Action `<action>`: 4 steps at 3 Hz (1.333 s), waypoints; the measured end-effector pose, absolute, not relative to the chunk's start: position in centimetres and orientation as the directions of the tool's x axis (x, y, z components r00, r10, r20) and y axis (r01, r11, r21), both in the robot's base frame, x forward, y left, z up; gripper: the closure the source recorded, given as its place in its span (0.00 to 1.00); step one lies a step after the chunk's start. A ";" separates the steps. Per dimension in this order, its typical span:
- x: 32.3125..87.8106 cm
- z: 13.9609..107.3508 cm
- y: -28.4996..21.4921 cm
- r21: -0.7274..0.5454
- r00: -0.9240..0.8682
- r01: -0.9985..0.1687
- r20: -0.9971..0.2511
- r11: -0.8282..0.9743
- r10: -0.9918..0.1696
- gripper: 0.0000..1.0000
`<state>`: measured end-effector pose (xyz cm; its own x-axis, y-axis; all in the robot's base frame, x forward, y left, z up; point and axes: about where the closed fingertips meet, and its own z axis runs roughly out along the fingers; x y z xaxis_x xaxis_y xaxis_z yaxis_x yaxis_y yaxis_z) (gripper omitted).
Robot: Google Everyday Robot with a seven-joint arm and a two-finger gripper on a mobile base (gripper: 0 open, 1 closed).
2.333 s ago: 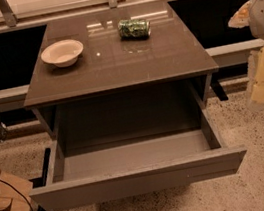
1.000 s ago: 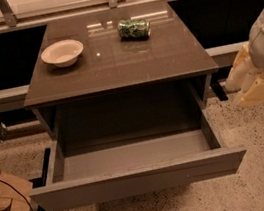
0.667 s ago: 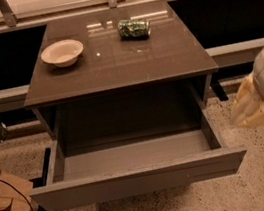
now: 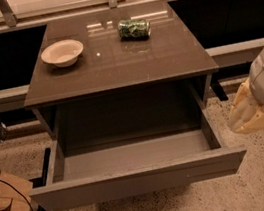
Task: Close top drawer
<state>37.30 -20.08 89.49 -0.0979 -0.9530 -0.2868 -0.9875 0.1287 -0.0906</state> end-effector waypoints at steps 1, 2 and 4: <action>37.5 86.7 -19.2 -0.060 -0.077 -0.993 -0.302 0.099 -0.950 1.00; 37.1 83.4 -17.8 -0.039 -0.093 -0.993 -0.340 0.113 -0.936 1.00; 36.6 74.8 -16.6 0.019 -0.153 -0.987 -0.449 0.161 -0.880 1.00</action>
Offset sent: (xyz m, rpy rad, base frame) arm -0.0033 0.0382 -0.1114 0.1180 0.0636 -0.0036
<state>36.59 -16.63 74.76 -0.1527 -0.8802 -0.4494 -0.9867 0.1612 0.0195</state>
